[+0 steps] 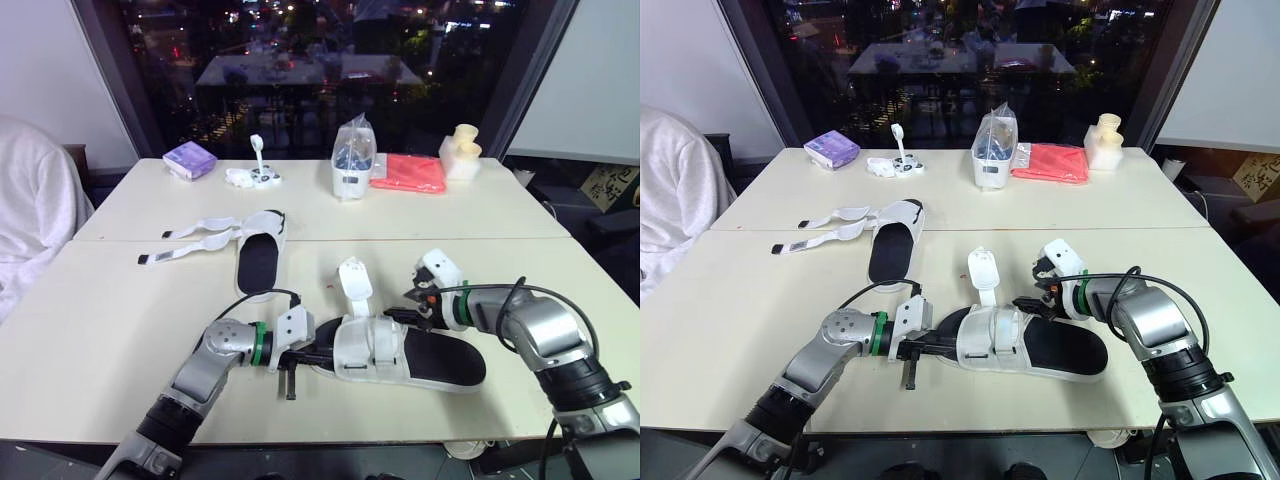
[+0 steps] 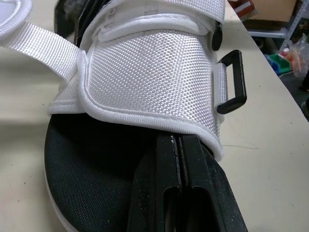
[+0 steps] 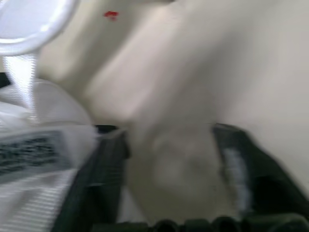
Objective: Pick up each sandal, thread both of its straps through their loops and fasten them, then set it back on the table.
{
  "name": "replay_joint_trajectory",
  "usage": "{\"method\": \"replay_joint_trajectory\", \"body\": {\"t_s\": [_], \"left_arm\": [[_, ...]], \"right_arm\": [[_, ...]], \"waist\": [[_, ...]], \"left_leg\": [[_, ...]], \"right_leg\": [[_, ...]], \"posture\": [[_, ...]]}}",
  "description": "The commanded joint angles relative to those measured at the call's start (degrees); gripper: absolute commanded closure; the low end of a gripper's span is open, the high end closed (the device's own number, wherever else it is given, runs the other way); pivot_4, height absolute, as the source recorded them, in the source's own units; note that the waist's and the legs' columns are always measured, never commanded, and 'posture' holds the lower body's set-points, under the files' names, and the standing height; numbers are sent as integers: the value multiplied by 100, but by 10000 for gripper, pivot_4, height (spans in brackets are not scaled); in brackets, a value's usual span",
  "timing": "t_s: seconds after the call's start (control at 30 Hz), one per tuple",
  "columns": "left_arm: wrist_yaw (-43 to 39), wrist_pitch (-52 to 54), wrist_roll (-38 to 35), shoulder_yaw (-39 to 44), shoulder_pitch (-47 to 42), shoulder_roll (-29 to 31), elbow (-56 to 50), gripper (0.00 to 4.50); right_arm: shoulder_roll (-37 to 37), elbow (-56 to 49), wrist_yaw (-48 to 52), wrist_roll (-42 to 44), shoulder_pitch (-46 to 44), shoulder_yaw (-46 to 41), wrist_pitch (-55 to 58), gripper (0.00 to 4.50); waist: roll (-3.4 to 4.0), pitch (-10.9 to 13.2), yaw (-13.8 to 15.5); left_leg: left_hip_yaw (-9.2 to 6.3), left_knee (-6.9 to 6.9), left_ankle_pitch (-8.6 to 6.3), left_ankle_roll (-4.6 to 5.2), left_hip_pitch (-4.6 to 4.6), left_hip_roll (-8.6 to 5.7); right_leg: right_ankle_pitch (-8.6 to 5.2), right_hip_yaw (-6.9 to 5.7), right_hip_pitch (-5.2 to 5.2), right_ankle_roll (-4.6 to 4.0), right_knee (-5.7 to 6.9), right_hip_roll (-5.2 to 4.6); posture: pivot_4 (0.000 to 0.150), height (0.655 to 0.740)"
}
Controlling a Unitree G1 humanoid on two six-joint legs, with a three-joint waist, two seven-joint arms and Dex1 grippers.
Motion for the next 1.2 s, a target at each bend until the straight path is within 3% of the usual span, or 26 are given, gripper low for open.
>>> {"method": "replay_joint_trajectory", "body": {"t_s": [0.03, 0.17, 0.4, 0.6, 0.8, 1.2], "left_arm": [[26, 59, 118, -113, 62, 5, 114, 45000], [28, 51, 113, -117, 72, 6, 109, 45000], [4, 11, 130, -144, 63, -3, 149, 45000], [25, -69, 184, -179, 55, -24, 180, 45000], [57, -71, 187, -198, 83, -35, 149, 45000], [130, -1, 157, -128, 121, 24, 63, 45000]], "right_arm": [[56, -196, -11, 5, -216, -288, -165, 8040], [103, -105, -98, 229, -596, -749, 126, 8040], [723, 491, -174, 1355, -1533, -1831, 1943, 8040], [889, 874, -71, 1601, -1664, -1686, 2534, 8040], [1230, 1162, 170, 1716, -1602, -1388, 2556, 8040], [2194, 2277, 518, 1697, -2341, -1049, 2082, 8040]], "waist": [[0, 0, 6], [1, 1, 7], [1, 0, 9], [2, 0, 0], [3, 0, -1], [4, 0, -13]], "left_leg": [[0, 0, 0, 0, 0, 0], [1, 1, 0, 0, 0, 0], [-3, 0, 0, -1, 0, 3], [0, -1, 0, 0, 0, -1], [0, -1, 0, -1, 0, -1], [-1, -1, 0, -1, 0, -3]], "right_leg": [[0, 0, 0, 0, 0, 0], [0, 1, 0, -1, 0, -1], [0, 0, -1, -2, 1, -2], [-8, 1, -1, -17, 0, -11], [-7, 1, -2, -15, 1, -11], [1, 0, -2, -1, 4, -8]], "posture": [[1500, 7400], [1500, 7400], [1500, 7400], [1500, 7400], [1500, 7400], [1500, 7400]]}}
